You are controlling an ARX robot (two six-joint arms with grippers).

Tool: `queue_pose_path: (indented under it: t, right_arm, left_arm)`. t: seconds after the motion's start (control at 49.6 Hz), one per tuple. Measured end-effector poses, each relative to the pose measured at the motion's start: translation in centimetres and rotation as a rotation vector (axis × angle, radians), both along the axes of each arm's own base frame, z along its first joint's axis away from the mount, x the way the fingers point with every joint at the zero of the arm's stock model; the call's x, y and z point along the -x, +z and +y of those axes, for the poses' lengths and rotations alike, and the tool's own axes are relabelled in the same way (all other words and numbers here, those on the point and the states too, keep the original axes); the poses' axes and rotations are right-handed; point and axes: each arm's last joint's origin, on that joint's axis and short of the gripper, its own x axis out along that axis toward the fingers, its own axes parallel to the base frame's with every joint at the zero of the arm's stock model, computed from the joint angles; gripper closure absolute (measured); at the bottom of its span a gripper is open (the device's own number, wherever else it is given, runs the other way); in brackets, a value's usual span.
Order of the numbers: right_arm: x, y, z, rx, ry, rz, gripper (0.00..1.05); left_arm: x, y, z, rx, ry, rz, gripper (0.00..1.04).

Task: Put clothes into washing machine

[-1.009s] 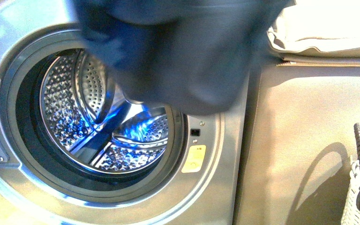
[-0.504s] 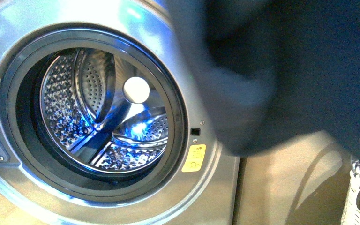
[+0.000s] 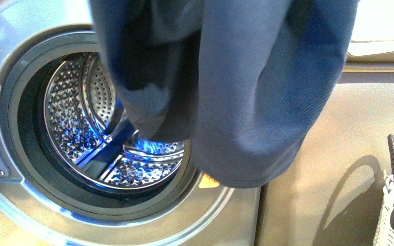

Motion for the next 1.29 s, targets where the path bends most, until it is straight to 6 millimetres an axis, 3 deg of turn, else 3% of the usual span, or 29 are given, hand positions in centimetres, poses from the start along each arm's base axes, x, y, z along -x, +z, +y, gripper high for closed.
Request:
queue_pose_path:
  t: [0.121, 0.343, 0.545, 0.928, 1.291]
  right_arm:
    - [-0.3, -0.3, 0.1, 0.011, -0.004, 0.001, 0.06]
    - [-0.7, -0.6, 0.3, 0.013, -0.003, 0.016, 0.08]
    - [0.5, 0.3, -0.2, -0.01, 0.002, -0.006, 0.08]
    - [0.5, 0.2, -0.2, -0.01, 0.003, -0.004, 0.08]
    - [0.5, 0.2, -0.2, -0.01, 0.003, -0.004, 0.08]
  left_arm:
    - [-1.5, -1.6, 1.7, -0.002, 0.067, 0.026, 0.95]
    - [-3.7, -4.5, 4.3, 0.004, 0.158, 0.11, 0.95]
    - [-6.8, -9.5, 8.0, 0.045, 0.284, 0.287, 0.95]
    - [-9.1, -12.4, 8.7, 0.036, 0.37, 0.313, 0.95]
    - [-13.8, -17.5, 8.9, 0.0, 0.482, 0.41, 0.95]
